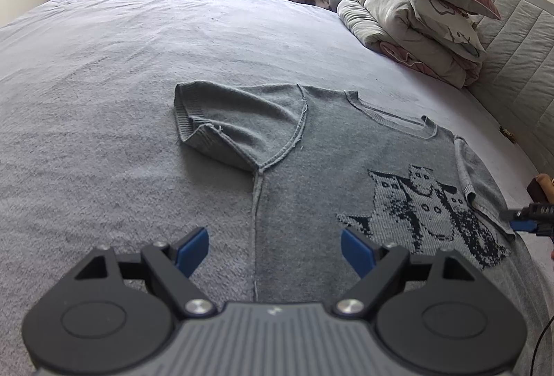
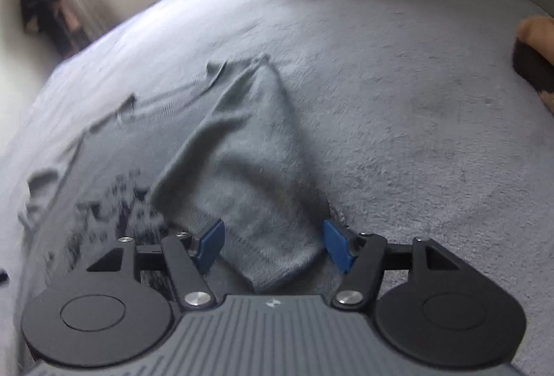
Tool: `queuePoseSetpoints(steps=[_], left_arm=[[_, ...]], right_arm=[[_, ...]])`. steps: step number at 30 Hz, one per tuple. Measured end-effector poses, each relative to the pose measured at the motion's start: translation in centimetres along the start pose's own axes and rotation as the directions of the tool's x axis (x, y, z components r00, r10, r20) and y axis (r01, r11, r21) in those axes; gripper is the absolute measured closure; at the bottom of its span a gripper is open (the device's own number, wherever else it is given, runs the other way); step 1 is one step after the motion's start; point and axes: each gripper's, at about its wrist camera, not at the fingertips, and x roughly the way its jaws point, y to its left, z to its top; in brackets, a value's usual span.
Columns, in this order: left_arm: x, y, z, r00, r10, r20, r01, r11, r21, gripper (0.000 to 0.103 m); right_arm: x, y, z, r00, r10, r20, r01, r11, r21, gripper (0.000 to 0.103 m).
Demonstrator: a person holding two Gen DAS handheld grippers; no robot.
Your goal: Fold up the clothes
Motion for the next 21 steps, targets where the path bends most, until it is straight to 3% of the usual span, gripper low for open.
queuePoseSetpoints(steps=[3, 6, 8, 9, 11, 17, 19, 21], left_arm=[[0.0, 0.1, 0.0, 1.0, 0.0, 0.002, 0.0, 1.0, -0.001, 0.018], [0.1, 0.0, 0.0, 1.0, 0.001, -0.003, -0.001, 1.0, 0.002, 0.018], [0.3, -0.2, -0.1, 1.0, 0.0, -0.007, 0.0, 1.0, 0.007, 0.018], [0.3, -0.3, -0.2, 1.0, 0.0, -0.009, 0.0, 1.0, 0.01, 0.018], [0.4, -0.5, -0.3, 1.0, 0.0, -0.011, 0.0, 1.0, 0.016, 0.018], [0.5, -0.2, -0.3, 1.0, 0.011, -0.015, -0.01, 1.0, 0.01, 0.018], [0.4, -0.3, -0.2, 1.0, 0.01, -0.013, -0.01, 1.0, 0.011, 0.018], [0.3, -0.4, -0.2, 1.0, 0.012, -0.012, -0.012, 1.0, 0.018, 0.018]], right_arm=[[-1.2, -0.3, 0.7, 0.996, -0.029, 0.081, 0.029, 1.0, -0.008, 0.037], [-0.4, -1.4, 0.6, 0.992, -0.115, 0.048, 0.115, 0.993, -0.004, 0.039], [0.8, -1.9, 0.0, 0.988, -0.152, 0.005, 0.152, 0.988, -0.031, 0.064], [1.0, -1.7, -0.1, 0.988, -0.156, 0.004, 0.156, 0.987, -0.051, 0.065], [1.2, -0.9, -0.4, 0.988, -0.157, 0.005, 0.157, 0.983, -0.096, 0.089], [1.0, 1.4, -1.4, 0.967, -0.249, 0.053, 0.254, 0.928, -0.274, 0.088], [0.5, 2.3, -1.2, 0.961, -0.257, 0.102, 0.276, 0.91, -0.31, 0.088], [0.9, 2.6, -1.2, 0.964, -0.25, 0.092, 0.266, 0.906, -0.328, 0.086]])
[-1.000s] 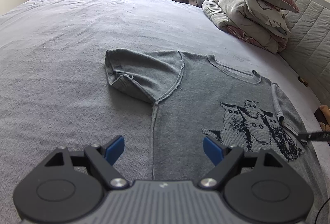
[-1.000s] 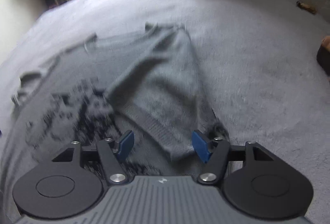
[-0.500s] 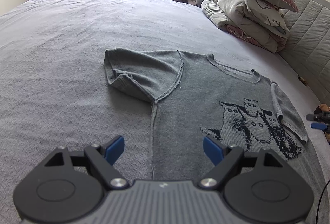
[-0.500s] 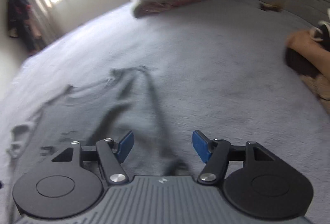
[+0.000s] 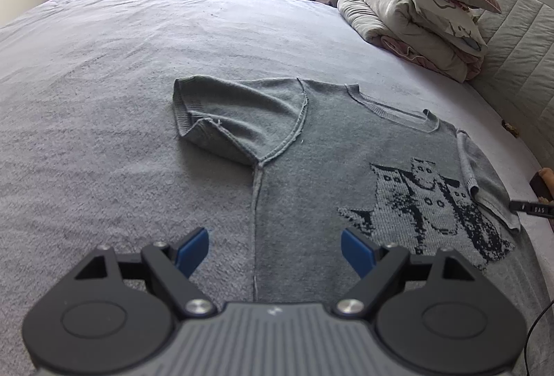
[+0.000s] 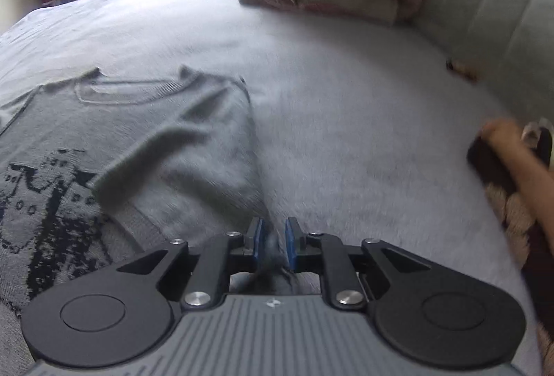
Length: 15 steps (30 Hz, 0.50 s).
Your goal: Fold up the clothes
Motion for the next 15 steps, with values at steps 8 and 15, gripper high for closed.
queuePoseSetpoints(steps=[8, 15], left_arm=[[0.0, 1.2, 0.6, 1.0, 0.012, 0.012, -0.012, 0.999, -0.032, 0.017], [0.9, 4.4, 1.7, 0.999, 0.044, 0.025, -0.04, 0.99, -0.136, 0.016]], right_arm=[[-2.3, 1.0, 0.9, 0.998, -0.001, 0.071, 0.0, 1.0, 0.021, 0.062], [-5.8, 1.8, 0.7, 0.974, 0.209, 0.091, -0.22, 0.965, 0.144, 0.045]])
